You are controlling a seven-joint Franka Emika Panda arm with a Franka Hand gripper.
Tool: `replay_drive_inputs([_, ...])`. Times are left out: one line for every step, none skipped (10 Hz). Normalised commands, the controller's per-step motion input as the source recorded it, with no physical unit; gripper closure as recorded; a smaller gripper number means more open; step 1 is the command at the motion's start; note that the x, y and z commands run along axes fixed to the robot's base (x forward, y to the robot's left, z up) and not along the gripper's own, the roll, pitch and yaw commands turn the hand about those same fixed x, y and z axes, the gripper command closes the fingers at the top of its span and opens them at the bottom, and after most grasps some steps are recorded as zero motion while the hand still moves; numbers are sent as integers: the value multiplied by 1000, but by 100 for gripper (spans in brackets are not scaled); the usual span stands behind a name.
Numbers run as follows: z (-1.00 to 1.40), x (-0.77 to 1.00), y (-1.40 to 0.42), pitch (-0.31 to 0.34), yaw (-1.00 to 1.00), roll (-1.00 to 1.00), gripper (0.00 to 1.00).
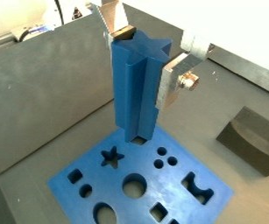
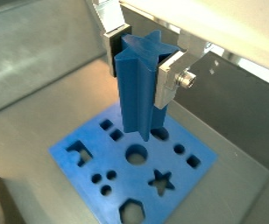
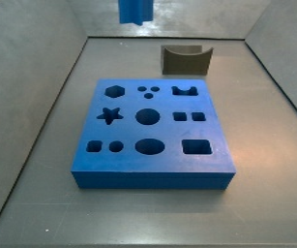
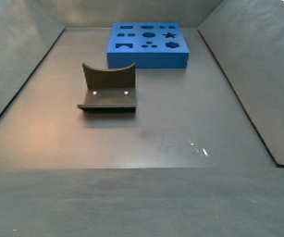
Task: Insert the star object.
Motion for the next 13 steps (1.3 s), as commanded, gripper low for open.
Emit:
replay_drive_inputs([-1000,-174,-71,-64,-329,63,100])
replay_drive_inputs([-1000,-206,-63,-89,-246,29,100])
replay_drive_inputs([-1000,-326,0,-106,0,33,100])
replay_drive_inputs([-1000,-311,29,-139,0,56,100])
replay_drive_inputs([-994,-314,54,-159,40,63,100])
replay_drive_inputs([-963,-269,0,-169,6,70,100])
replay_drive_inputs([-929,-166,0,-173,0,84,100])
replay_drive_inputs([-851,-77,-43,-174,0,141,100])
replay_drive_inputs([-629,54,-143,-67,0,326,100])
replay_drive_inputs([-343,154,-211,0,14,493,100])
replay_drive_inputs([-243,220,-194,66,0,500,100])
replay_drive_inputs([-511,103,-240,36,0,419,100])
replay_drive_inputs([-680,-26,-29,0,0,150,100])
